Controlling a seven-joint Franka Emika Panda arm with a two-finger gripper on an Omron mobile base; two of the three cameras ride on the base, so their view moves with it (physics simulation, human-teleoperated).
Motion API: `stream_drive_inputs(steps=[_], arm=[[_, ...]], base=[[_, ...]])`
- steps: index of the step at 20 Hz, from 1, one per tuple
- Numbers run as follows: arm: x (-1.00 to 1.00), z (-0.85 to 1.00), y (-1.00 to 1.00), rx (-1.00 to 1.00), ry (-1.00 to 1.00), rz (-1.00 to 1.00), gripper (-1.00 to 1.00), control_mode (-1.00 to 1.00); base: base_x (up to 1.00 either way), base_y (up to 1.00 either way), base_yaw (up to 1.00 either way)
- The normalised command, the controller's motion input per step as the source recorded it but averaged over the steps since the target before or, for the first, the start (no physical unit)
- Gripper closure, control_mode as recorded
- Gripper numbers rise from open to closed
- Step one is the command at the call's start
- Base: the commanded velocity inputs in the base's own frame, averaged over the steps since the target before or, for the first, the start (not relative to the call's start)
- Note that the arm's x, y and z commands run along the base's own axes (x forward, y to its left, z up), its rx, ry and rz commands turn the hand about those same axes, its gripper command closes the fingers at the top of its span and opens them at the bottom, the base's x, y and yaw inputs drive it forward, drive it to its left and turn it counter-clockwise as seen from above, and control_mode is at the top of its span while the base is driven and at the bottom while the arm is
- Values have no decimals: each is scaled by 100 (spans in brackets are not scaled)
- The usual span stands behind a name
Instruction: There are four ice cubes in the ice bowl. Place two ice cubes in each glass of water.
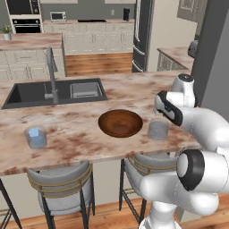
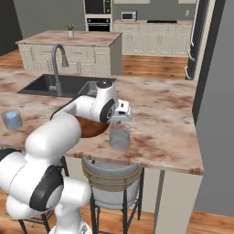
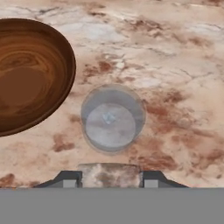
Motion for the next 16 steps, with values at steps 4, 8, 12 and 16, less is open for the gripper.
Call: stream_drive_inputs(steps=[4, 8, 12, 16], arm=[[46, -28, -4, 0, 9, 0, 100, -100], [52, -25, 0, 0, 12, 0, 100, -100], [32, -35, -1, 0, 9, 0, 100, -100], [16, -32, -7, 0, 5, 0, 100, -100]], base=[[0, 0, 0], [0, 0, 0], [0, 0, 0], [0, 0, 0]])
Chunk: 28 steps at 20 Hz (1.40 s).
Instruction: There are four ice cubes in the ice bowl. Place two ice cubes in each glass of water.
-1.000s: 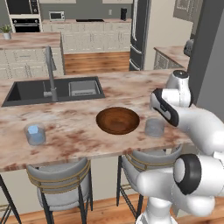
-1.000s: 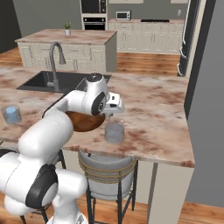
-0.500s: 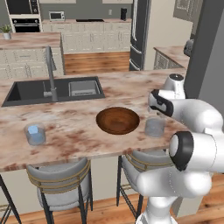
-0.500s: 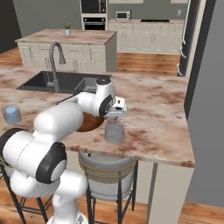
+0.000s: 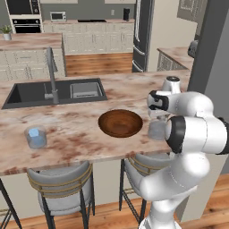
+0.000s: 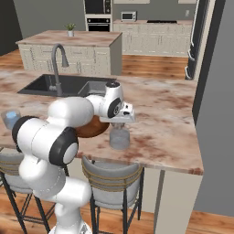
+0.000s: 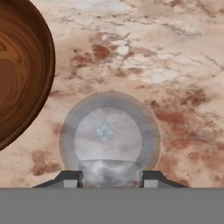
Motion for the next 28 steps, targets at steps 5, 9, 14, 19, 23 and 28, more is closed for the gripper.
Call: stream_drive_inputs(steps=[5, 9, 14, 19, 23, 28], arm=[[0, -29, -10, 0, 0, 0, 100, -100], [0, -5, 0, 0, 0, 0, 100, -100], [-4, 0, 0, 0, -3, -1, 100, -100], [-6, 0, 0, 0, -4, -5, -100, -100], [0, -2, 0, 0, 0, -3, -100, -100], [0, 0, 0, 0, 0, -2, -100, -100]], base=[[0, 0, 0], [0, 0, 0], [0, 0, 0], [0, 0, 0], [0, 0, 0], [0, 0, 0]])
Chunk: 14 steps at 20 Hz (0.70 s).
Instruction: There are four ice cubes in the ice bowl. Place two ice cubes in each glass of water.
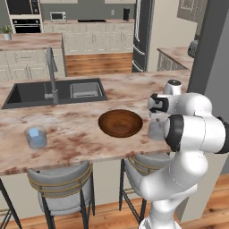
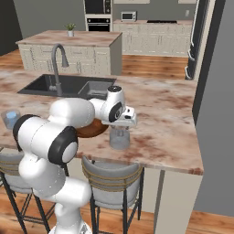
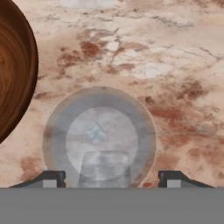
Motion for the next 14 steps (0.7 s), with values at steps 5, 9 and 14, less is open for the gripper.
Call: stream_drive_inputs(steps=[5, 9, 14], arm=[[-16, 7, 0, 0, -3, -1, -100, -100], [-84, 23, 0, 6, -8, 0, -100, -100], [-94, 31, 0, 6, -14, 0, -100, -100]], base=[[0, 0, 0], [0, 0, 0], [0, 0, 0]])
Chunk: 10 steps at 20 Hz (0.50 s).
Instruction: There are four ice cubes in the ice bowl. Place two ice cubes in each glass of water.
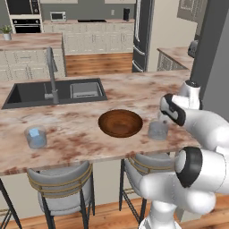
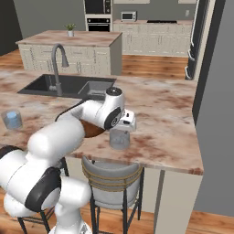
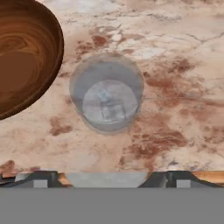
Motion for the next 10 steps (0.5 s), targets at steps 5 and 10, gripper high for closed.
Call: stream_drive_inputs(steps=[5, 10], arm=[[-93, 42, 0, 5, -15, 0, -100, -100], [-100, 54, 0, 3, -19, 0, -100, -100]], base=[[0, 0, 0], [0, 0, 0]])
